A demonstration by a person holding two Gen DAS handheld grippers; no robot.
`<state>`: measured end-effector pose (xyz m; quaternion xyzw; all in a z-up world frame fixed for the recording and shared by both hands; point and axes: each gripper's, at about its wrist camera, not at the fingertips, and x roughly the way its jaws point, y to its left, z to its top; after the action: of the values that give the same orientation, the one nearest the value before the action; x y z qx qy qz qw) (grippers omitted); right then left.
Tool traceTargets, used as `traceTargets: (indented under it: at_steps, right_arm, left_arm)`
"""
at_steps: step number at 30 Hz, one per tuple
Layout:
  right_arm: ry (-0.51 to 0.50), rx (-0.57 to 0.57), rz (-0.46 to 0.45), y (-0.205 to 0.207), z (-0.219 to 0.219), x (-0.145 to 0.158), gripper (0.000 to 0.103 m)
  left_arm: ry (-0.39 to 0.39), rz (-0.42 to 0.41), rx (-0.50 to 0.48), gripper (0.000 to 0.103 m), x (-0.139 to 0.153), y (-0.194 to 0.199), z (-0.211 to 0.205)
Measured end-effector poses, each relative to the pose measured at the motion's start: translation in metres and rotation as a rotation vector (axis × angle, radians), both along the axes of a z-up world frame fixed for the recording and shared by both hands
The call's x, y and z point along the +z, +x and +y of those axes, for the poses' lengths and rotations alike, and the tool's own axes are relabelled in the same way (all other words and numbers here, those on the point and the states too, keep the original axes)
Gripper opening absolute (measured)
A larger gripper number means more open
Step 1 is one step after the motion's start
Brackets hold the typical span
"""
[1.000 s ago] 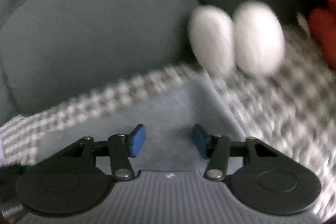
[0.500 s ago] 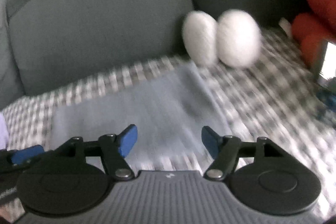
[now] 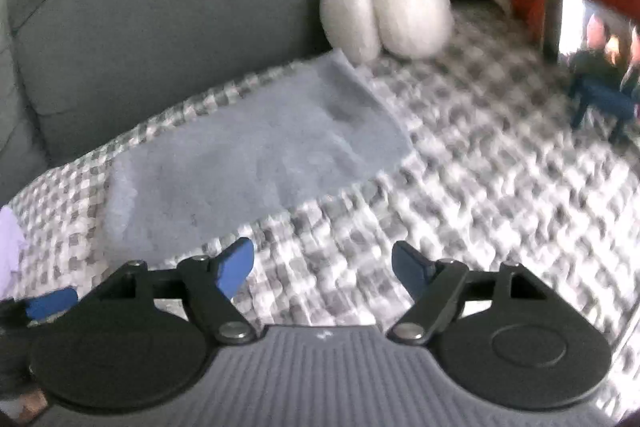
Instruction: Fold clothes
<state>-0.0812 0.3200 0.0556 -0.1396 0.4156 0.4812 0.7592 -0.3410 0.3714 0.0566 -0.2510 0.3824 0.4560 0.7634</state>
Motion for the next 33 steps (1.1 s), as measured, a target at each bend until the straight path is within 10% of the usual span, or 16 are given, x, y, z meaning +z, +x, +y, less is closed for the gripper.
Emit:
traceTargets:
  at_steps: [8,33]
  right_arm:
    - [0.010,0.054,-0.061,-0.016,0.016,0.014,0.103]
    - [-0.013,0.058,-0.047,-0.016,0.022,0.011,0.103]
  left_arm:
    - [0.051,0.063,-0.011,0.089,-0.009,0.011,-0.006]
    - [0.066,0.106,0.033,0.101,-0.009,0.024,0.002]
